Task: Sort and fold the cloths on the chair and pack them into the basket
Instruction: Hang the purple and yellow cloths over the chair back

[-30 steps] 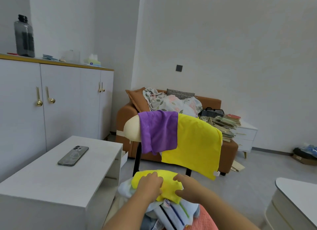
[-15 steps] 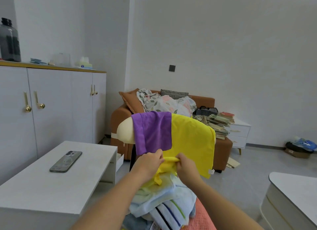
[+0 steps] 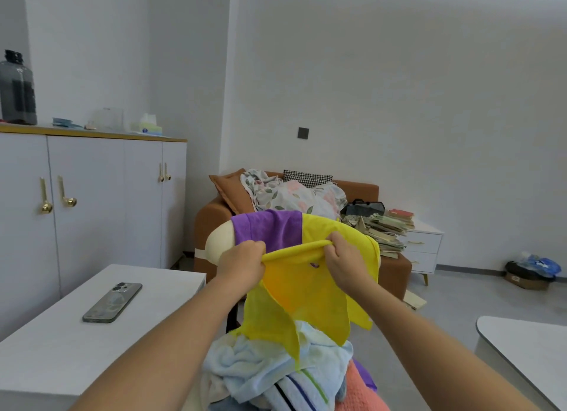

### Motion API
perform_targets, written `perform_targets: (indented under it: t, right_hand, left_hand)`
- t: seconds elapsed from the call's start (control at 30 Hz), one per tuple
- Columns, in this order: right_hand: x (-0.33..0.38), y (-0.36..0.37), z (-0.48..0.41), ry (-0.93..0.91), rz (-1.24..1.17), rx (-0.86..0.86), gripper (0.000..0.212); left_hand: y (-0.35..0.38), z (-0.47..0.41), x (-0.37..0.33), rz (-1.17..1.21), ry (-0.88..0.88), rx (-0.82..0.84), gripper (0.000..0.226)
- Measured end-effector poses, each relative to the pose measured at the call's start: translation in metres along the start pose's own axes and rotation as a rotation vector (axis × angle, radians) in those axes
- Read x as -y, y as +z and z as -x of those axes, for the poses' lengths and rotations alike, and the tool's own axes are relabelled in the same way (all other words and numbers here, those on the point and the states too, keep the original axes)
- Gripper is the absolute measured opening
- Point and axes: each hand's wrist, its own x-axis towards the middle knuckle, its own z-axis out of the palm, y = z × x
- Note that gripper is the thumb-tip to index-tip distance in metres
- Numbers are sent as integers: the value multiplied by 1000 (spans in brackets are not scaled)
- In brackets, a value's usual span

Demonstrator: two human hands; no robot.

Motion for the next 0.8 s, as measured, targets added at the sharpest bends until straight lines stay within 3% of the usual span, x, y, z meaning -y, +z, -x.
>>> perform_targets:
  t: [0.1, 0.2, 0.37, 0.5, 0.7, 0.8]
  right_hand:
    - [2, -16, -7, -46, 112, -7, 19]
    - [-2, -27, -10, -67, 200, 2, 33]
    - [-8, -39, -9, -33, 235, 120, 53]
    - [-9, -40, -8, -37, 285, 176, 67]
    - [-4, -36, -10, -68, 215, 91, 39]
    - [-6, -41, -14, -3, 226, 16, 40]
  left_hand:
    - [-9, -8, 2, 22, -47, -49, 7]
    - [-14, -10, 1, -6, -62, -73, 11]
    - [-17, -11, 4, 175, -153, -149, 17]
    - [-26, -9, 2, 129, -115, -199, 23]
    - [-32, -10, -1, 157, 14, -217, 27]
    - [-33, -8, 4, 85, 50, -175, 21]
